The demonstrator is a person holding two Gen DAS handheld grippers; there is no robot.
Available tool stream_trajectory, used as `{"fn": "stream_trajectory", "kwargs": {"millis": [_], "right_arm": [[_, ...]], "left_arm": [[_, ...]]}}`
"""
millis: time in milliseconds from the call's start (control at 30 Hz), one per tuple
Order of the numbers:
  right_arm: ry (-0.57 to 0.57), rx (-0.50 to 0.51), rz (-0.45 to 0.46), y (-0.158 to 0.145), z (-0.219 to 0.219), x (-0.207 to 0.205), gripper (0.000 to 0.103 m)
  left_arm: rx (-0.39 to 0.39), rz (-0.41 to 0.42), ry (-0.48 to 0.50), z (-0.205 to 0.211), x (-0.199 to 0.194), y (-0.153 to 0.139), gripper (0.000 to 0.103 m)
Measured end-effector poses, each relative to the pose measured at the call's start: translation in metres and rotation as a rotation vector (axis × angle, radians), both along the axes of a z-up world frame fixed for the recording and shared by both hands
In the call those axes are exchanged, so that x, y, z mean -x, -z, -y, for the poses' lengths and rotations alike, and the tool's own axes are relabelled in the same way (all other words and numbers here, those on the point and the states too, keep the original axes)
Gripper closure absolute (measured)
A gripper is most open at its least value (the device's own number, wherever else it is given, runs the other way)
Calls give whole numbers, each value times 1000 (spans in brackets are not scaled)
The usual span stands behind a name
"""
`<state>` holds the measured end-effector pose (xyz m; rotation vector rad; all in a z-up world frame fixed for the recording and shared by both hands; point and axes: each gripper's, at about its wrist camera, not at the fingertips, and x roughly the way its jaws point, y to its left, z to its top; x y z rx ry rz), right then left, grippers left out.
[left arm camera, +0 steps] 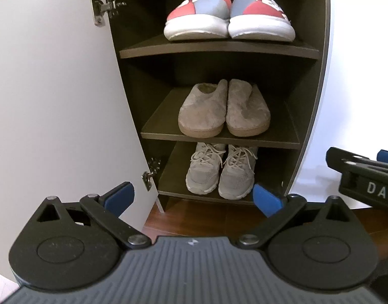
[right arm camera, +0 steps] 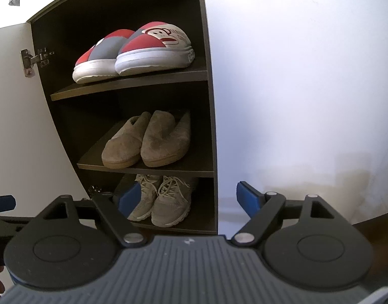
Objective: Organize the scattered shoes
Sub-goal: 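Withdraw both grippers from the cabinet, then move the right gripper down to the beige loafers on the floor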
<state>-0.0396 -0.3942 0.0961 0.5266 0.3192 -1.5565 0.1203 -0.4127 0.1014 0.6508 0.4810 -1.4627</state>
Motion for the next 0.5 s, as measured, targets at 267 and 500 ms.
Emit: {"fn": "stream_trajectory", "kwargs": {"millis": [267,500], "right_arm": [[-85,8,31,26,-1,15,21],[-640,-117,-42,118,-9,-27,21]], "left_arm": [[-19,1,21,-25,-14,35,1],[-155,73,-176,-115,-84,115,2]]}}
